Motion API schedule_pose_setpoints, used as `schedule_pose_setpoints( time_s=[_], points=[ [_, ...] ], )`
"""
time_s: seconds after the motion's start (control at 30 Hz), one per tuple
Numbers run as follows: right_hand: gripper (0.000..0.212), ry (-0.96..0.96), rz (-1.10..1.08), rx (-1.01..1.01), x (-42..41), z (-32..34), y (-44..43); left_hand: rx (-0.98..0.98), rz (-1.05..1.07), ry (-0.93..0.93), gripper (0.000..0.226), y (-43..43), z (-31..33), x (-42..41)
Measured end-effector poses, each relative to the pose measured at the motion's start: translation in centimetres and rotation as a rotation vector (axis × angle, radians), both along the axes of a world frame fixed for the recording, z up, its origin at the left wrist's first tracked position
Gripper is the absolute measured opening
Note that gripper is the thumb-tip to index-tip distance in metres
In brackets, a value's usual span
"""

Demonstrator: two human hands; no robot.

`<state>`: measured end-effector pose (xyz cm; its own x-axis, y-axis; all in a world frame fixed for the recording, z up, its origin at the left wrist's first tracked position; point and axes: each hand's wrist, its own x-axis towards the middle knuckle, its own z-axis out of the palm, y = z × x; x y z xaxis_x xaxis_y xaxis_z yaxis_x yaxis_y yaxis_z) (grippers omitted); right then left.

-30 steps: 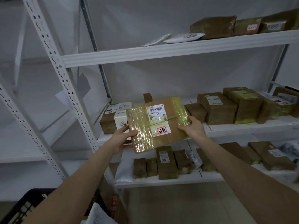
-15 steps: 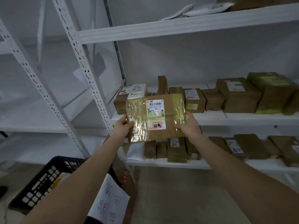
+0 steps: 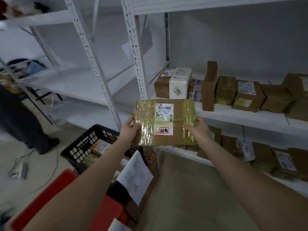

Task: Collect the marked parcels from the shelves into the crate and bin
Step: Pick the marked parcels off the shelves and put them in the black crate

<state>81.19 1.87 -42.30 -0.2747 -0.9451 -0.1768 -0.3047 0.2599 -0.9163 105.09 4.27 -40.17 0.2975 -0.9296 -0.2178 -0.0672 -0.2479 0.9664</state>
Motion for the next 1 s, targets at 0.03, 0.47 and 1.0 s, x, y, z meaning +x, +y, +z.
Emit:
schedule_pose_setpoints(
  time_s=[0.03,0.47,1.0],
  points=[
    [0.061,0.005,0.03,0.022,1.3,-0.5,-0.2,0.013,0.036,-0.008,0.054,0.5,-0.5,1.3],
    [0.067,-0.114,0.396,0.074,23.4,-3.2,-3.9,0.156,0.39,-0.043,0.058,3.1,-3.8,22.3],
    [0.072,-0.167,0.625,0.585,40.6,-14.7,-3.3,0.434,0.543,0.05,0.053,9.1,-17.2,38.8]
  ],
)
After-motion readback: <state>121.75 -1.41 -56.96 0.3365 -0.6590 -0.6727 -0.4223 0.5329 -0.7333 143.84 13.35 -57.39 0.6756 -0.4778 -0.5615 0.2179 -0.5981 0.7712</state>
